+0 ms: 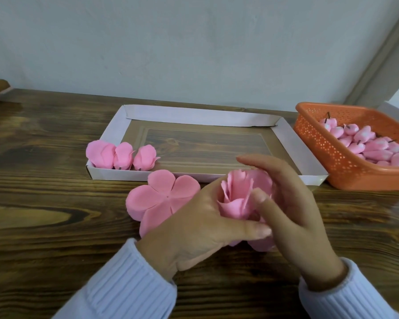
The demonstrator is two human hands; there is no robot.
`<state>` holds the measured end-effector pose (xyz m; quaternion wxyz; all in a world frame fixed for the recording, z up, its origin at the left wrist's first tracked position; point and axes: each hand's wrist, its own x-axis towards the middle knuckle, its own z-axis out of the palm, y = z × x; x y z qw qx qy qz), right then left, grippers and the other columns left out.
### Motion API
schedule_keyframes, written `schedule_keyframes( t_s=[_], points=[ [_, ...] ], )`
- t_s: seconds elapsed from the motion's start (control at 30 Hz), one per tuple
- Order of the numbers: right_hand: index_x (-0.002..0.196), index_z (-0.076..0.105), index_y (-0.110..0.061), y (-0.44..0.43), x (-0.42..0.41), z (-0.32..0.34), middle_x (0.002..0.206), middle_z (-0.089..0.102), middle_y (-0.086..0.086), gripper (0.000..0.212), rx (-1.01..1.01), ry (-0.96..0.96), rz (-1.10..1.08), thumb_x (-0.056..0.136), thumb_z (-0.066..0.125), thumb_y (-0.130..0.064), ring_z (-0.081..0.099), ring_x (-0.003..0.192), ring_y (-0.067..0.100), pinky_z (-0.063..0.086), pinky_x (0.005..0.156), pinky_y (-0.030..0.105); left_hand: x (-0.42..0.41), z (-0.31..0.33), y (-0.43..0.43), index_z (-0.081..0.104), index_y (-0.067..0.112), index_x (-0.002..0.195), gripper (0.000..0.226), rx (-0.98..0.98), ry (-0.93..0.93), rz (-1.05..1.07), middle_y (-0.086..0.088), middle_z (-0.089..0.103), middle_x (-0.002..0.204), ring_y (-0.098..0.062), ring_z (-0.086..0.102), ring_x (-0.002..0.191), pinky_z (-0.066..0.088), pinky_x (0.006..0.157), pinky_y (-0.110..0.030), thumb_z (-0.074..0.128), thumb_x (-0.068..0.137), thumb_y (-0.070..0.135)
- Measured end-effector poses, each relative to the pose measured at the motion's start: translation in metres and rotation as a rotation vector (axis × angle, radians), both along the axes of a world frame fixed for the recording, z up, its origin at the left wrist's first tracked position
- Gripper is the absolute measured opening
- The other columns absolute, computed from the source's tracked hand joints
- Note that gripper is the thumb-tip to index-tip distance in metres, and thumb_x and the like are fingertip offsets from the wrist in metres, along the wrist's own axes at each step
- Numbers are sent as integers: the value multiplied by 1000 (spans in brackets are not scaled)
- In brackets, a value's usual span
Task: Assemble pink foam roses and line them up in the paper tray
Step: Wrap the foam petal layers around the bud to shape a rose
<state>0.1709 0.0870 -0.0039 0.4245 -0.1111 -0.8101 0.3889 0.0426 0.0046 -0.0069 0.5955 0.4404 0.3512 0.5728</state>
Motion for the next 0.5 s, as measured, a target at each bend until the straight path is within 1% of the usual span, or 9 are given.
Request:
schedule_keyframes(
  t_s=[0.03, 0.07, 0.13, 0.17, 0.2, 0.27, 0.37, 0.43, 0.5],
  points=[
    [118, 57, -17, 0, 0, 0, 111, 64, -8, 31, -51, 19, -23, 89, 49, -24, 62, 104, 14, 48, 87, 24, 1, 0, 0, 58, 7, 112, 44, 14, 26, 33, -1, 68, 89, -14, 66, 89, 54, 81, -27, 64, 73, -12],
    [116, 57, -16, 0, -1, 0, 107, 65, -7, 30, -103, 39, -47, 89, 47, -26, 62, 100, 10, 48, 83, 20, 1, 0, 0, 59, 8, 113, 44, 23, 55, 75, -3, 69, 91, -18, 67, 92, 55, 85, -31, 64, 74, -11],
    [103, 59, -15, 2, -1, 0, 94, 65, -3, 26, -173, 53, -85, 88, 44, -29, 62, 85, 6, 48, 74, 17, 3, -2, 2, 61, 7, 117, 44, 36, 115, 157, -15, 69, 104, -32, 66, 105, 52, 97, -46, 66, 74, -5],
    [95, 59, -12, 3, -2, -1, 86, 63, 2, 24, -181, 53, -94, 87, 44, -29, 60, 77, 8, 47, 69, 18, 4, -2, 2, 62, 5, 116, 42, 39, 138, 190, -21, 68, 108, -38, 63, 109, 49, 99, -54, 67, 74, -3],
    [89, 58, -10, 3, -2, -1, 79, 60, 4, 22, -184, 59, -111, 85, 45, -28, 57, 72, 11, 46, 66, 19, 5, -2, 2, 63, 4, 113, 40, 37, 155, 214, -25, 66, 109, -41, 62, 110, 48, 98, -59, 67, 74, 0],
    [82, 55, -9, 4, -1, -3, 72, 55, 0, 17, -204, 110, -136, 83, 48, -25, 52, 68, 10, 43, 63, 19, 6, -3, 3, 63, 6, 110, 38, 36, 209, 254, -24, 67, 105, -41, 63, 107, 49, 94, -61, 69, 72, 3],
    [77, 52, -10, 6, -1, -2, 68, 51, -9, 9, -226, 159, -94, 84, 50, -16, 49, 66, 5, 41, 63, 15, 5, -3, 4, 62, 5, 106, 37, 94, 283, 333, -20, 68, 100, -34, 67, 101, 54, 90, -55, 72, 71, 5],
    [78, 54, -10, 4, -2, -2, 70, 54, -8, 11, -261, 176, -29, 85, 48, -17, 52, 69, 5, 42, 67, 15, 4, -2, 4, 63, 6, 102, 31, 191, 373, 419, -11, 70, 93, -22, 69, 91, 58, 83, -37, 73, 72, 6],
    [90, 57, -13, -1, -2, 0, 82, 59, -5, 12, -243, 224, 1, 85, 48, -20, 55, 78, 8, 44, 73, 20, 5, -1, 5, 65, 14, 96, 27, 260, 427, 476, 0, 69, 86, -9, 66, 83, 54, 75, -22, 75, 71, 8]
  ],
)
